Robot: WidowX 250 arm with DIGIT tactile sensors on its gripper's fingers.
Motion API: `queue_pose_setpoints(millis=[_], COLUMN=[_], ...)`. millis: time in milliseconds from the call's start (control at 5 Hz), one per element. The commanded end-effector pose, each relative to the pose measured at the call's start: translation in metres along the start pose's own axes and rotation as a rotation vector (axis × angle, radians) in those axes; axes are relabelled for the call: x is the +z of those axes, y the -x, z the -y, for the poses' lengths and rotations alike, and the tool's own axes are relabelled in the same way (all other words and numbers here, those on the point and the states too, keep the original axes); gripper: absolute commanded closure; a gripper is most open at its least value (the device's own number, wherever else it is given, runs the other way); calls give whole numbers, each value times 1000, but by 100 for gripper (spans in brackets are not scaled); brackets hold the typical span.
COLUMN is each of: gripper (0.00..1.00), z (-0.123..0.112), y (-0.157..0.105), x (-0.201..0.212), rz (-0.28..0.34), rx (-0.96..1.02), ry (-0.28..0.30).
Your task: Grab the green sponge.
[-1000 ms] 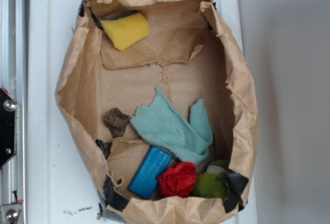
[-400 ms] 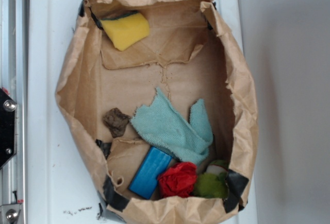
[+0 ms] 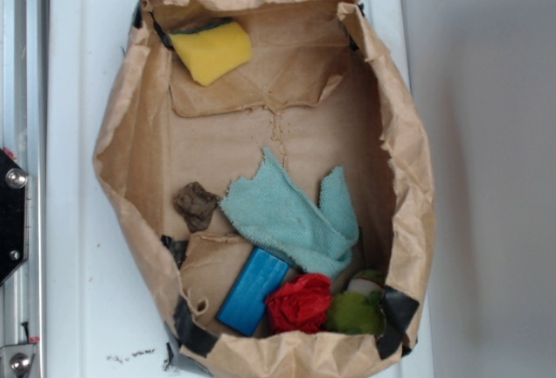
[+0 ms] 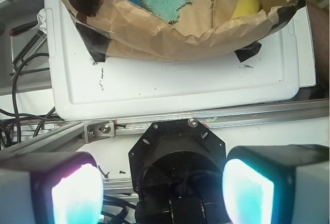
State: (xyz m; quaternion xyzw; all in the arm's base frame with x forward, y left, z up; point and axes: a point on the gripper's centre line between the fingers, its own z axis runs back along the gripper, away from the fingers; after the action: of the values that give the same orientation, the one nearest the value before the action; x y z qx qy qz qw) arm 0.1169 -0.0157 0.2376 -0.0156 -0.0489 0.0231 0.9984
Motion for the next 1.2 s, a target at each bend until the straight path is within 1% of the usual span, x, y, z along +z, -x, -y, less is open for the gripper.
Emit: queue_pose_setpoints(millis=[0,200,400,600,800,1000], gripper=[0,0,0,0,0,0], z=[-8,-18,-27,-40,-47,-52], y=[-33,-59,-76,-90,-103,-118], x=[-4,-13,-23,-32,-38,-48], rz=[24,27,33,42,69,82], rx=[-29,-46,-70,-111,-103,-107], ry=[10,7,-1,17,10,15])
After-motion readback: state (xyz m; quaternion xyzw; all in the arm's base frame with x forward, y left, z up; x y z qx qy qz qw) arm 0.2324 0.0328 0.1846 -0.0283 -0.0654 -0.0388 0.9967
